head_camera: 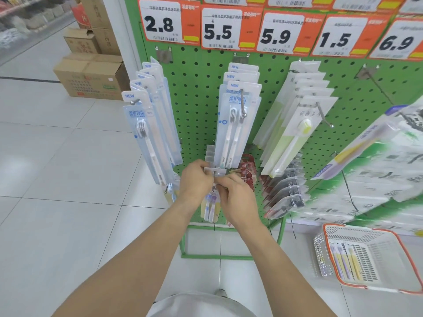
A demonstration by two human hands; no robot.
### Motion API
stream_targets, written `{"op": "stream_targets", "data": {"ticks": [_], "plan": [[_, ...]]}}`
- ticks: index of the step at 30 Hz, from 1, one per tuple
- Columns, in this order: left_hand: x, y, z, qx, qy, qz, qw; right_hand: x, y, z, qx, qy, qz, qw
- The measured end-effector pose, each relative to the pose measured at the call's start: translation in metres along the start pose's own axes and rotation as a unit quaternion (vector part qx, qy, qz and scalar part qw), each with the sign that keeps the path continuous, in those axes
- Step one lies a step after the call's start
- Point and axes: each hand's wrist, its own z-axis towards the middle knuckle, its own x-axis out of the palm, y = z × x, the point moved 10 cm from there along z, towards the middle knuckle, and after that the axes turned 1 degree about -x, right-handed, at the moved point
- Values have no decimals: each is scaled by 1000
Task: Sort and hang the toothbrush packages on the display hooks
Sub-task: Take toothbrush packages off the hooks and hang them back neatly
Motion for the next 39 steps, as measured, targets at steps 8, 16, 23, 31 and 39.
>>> {"op": "stream_targets", "data": {"ticks": [8, 16, 23, 31, 39], "plan": [[-7, 3, 6, -22, -20, -17, 999, -1, -1, 4, 2, -6, -1, 1000], [-17, -10, 3, 31, -23, 42, 998, -2, -2, 5, -1, -23, 8, 1000], [-22, -19, 0, 44, -41, 88, 994, -5, -1, 6, -12, -34, 16, 999], [-25, -20, -7, 78, -51, 195, 976, -2, -4, 7, -5, -31, 15, 999], [-29, -4, -20, 70, -59, 209, 973, -2, -4, 7, -5, -29, 15, 999]]}}
